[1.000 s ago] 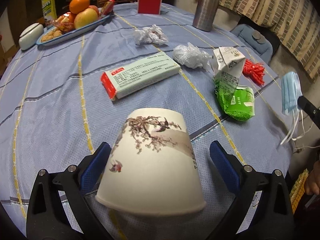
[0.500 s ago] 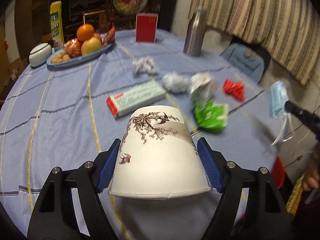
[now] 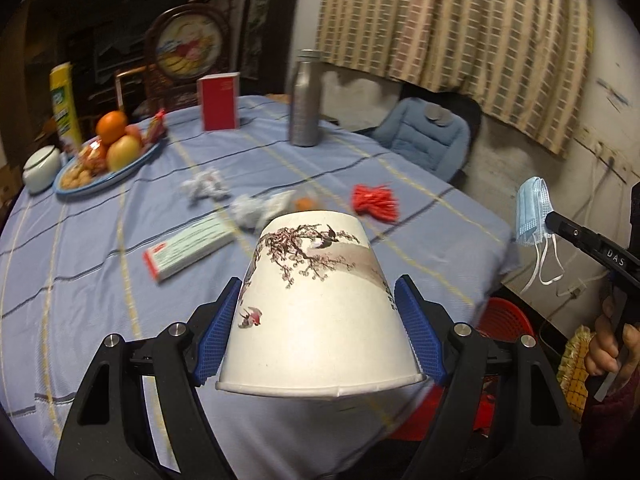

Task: Collect trash
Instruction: 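Carry the cup and mask to the red wastebasket and open both tools over it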

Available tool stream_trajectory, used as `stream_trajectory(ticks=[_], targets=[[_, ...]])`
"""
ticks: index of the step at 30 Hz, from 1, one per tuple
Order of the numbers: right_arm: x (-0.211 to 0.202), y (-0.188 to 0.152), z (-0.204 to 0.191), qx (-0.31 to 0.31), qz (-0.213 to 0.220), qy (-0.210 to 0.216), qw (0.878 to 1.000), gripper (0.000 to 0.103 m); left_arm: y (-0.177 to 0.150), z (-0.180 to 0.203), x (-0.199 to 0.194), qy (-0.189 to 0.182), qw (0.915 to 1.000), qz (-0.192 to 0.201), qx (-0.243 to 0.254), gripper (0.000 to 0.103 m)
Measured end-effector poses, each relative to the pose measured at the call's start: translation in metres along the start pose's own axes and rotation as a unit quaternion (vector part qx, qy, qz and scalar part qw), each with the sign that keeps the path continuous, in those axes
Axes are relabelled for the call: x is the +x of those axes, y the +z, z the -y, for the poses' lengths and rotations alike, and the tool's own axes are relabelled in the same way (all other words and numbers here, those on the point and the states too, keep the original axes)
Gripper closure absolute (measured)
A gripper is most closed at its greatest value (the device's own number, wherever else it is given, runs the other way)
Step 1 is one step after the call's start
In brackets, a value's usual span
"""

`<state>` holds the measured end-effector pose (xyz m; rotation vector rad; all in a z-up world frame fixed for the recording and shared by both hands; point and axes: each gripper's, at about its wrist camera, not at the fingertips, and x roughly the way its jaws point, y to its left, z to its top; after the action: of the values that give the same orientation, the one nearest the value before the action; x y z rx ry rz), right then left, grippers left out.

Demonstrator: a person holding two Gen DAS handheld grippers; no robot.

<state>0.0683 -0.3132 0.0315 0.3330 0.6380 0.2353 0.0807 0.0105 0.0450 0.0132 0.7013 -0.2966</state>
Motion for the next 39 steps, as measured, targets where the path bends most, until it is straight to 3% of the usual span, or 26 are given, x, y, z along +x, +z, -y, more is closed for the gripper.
stream_trajectory(ticks=[10,16,17,18,19,20,21,28,39], targets=[[-0.023,-0.038,0.097,0.064,-0.022,-0.104,0.992,0.097,0.005,0.068,0.031,-0.059,0.9966,-0.023,0.053,0.028],[-0.004,-0.075,0.153,0.092,-0.079,-0.186,0.975,0.096,0.006,0.103,0.056,-0.085,0.9919,-0.049,0.080,0.028],[0.004,-0.081,0.163,0.097,-0.099,-0.201,0.970,0.089,0.006,0.109,0.059,-0.089,0.9910,-0.053,0.085,0.028],[0.007,-0.083,0.168,0.104,-0.108,-0.202,0.968,0.067,0.006,0.117,0.064,-0.095,0.9895,-0.058,0.092,0.028],[0.008,-0.087,0.175,0.120,-0.108,-0.201,0.966,0.055,0.007,0.124,0.067,-0.099,0.9882,-0.062,0.099,0.028],[0.006,-0.087,0.180,0.130,-0.102,-0.201,0.966,0.048,0.007,0.132,0.070,-0.104,0.9867,-0.065,0.107,0.028],[0.003,-0.086,0.182,0.131,-0.096,-0.202,0.966,0.048,0.007,0.136,0.072,-0.107,0.9856,-0.068,0.112,0.028],[-0.030,-0.075,0.189,0.118,-0.033,-0.236,0.964,0.037,0.006,0.204,0.102,-0.154,0.9681,-0.099,0.171,0.028],[-0.048,-0.074,0.223,0.160,-0.017,-0.239,0.957,0.037,-0.006,0.322,0.157,-0.222,0.9273,-0.153,0.260,0.027]])
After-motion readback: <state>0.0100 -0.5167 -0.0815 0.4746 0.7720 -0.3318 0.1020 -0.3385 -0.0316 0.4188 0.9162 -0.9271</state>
